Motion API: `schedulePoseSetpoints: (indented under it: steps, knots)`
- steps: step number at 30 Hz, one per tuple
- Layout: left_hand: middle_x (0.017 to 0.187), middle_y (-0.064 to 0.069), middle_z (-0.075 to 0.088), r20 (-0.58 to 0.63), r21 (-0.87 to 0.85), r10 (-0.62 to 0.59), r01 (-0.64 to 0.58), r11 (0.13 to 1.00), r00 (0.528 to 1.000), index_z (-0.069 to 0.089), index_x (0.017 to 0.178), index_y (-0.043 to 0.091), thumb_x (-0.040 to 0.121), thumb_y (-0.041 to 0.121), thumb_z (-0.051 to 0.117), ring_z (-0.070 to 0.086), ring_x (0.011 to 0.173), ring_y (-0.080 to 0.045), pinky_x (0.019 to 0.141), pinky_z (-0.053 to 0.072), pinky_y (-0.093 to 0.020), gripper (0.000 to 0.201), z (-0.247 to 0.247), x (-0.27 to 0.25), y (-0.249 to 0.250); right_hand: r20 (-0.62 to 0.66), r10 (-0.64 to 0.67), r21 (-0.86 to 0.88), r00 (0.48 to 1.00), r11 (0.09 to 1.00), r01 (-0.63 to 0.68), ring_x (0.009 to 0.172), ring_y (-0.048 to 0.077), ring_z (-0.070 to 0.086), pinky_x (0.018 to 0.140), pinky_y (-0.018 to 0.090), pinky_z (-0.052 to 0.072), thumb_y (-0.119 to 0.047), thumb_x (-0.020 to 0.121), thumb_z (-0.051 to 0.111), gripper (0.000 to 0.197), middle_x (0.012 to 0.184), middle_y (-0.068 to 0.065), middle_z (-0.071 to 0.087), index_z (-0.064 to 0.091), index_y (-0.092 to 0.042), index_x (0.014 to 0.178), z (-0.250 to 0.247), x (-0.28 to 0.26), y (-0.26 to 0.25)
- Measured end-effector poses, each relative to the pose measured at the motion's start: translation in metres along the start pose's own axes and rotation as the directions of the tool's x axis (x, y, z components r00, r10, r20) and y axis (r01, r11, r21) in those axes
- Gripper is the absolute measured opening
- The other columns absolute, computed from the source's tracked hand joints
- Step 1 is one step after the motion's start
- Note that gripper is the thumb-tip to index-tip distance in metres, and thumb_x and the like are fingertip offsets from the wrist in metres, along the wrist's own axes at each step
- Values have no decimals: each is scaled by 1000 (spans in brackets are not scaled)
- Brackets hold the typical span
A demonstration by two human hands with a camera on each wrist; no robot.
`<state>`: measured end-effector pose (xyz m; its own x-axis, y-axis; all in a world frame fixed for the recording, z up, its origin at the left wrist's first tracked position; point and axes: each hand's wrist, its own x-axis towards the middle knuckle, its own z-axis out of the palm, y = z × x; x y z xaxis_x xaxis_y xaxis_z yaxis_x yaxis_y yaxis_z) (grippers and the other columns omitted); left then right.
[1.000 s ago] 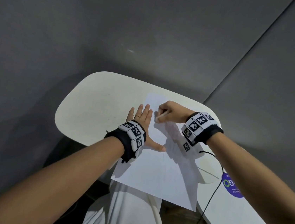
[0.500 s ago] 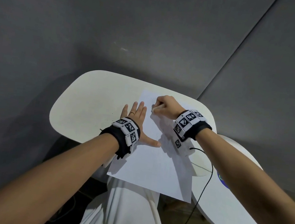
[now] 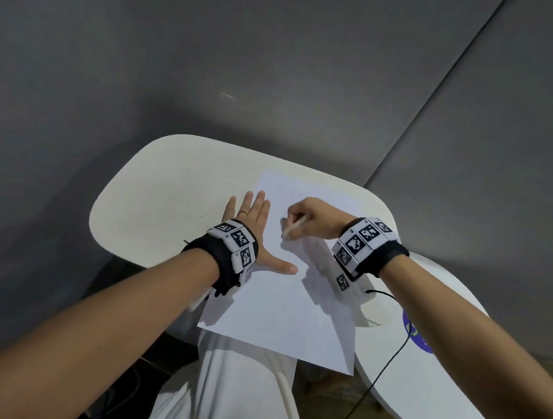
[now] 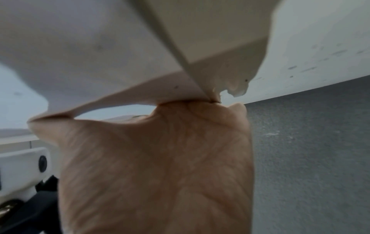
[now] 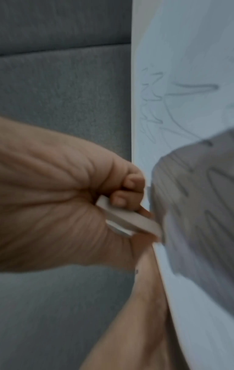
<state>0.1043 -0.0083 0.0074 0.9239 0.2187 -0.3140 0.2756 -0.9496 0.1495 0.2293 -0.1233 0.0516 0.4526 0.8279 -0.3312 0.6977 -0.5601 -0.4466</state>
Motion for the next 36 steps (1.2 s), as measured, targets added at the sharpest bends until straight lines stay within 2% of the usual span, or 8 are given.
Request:
schedulePoseSetpoints:
  steps: [3,7,11,15,19,23,27,36]
  knots:
    - [157,-5,-27,4,1,-1,1,1000,1000,-19,151,12,53,99,37,-24,145,-24,116,-12,-52,142,0,0,0,-131,11,48,991,999,-5,62,-2,51,61,23,41,-10,76,69,18,78,3,65,60,5,80,0,1,0]
    - [157,-5,-27,0,-2,-2,2,1000,1000,-19,151,11,54,98,38,-24,145,-24,116,-12,-51,142,2,1,-1,21,-6,11,1000,1000,6,61,7,50,60,21,40,-17,77,71,16,67,-7,58,61,-5,76,3,-5,3]
    - [157,-4,-27,-1,-13,7,-7,1000,1000,-18,151,12,53,98,39,-25,145,-24,116,-12,-51,143,4,3,-1,-152,-4,67,988,998,14,59,-1,49,56,20,38,-9,77,68,13,66,-9,56,57,-4,74,2,-4,3]
    - [157,-4,-28,10,-20,15,-15,1000,1000,-18,151,11,54,97,42,-25,145,-24,116,-13,-50,143,2,2,-2,-7,33,154,999,988,-32,57,2,51,58,15,42,-17,78,70,13,63,-11,59,61,-9,74,10,-16,13]
    - [156,-8,-28,-3,-52,1,-2,999,1000,-19,150,7,70,90,36,-25,145,-23,118,-14,-43,128,6,2,2,-347,262,588,901,809,-9,54,17,48,56,30,42,-17,81,66,20,59,8,52,57,-5,68,21,-21,46]
    - [157,-11,-26,-12,-25,163,-163,986,987,-17,150,5,99,54,26,-18,147,-25,120,-7,-40,83,2,-1,32,-385,296,580,874,815,-20,53,20,45,56,28,38,-15,91,55,33,57,13,48,55,7,67,25,-22,51]
    - [159,-4,-21,105,-24,426,-426,904,899,-12,153,10,104,42,22,-20,146,-24,117,-8,-40,67,10,-9,46,-397,317,601,861,799,-17,50,6,51,50,18,41,-20,95,52,18,63,1,55,50,-12,78,29,-24,54]
    - [155,-6,-31,97,-28,296,-295,955,950,-16,151,7,104,41,22,-23,145,-22,119,-8,-37,69,30,-52,51,-333,262,522,906,851,-54,64,6,50,66,20,40,-31,93,55,17,73,-7,55,50,-16,86,42,-60,57]
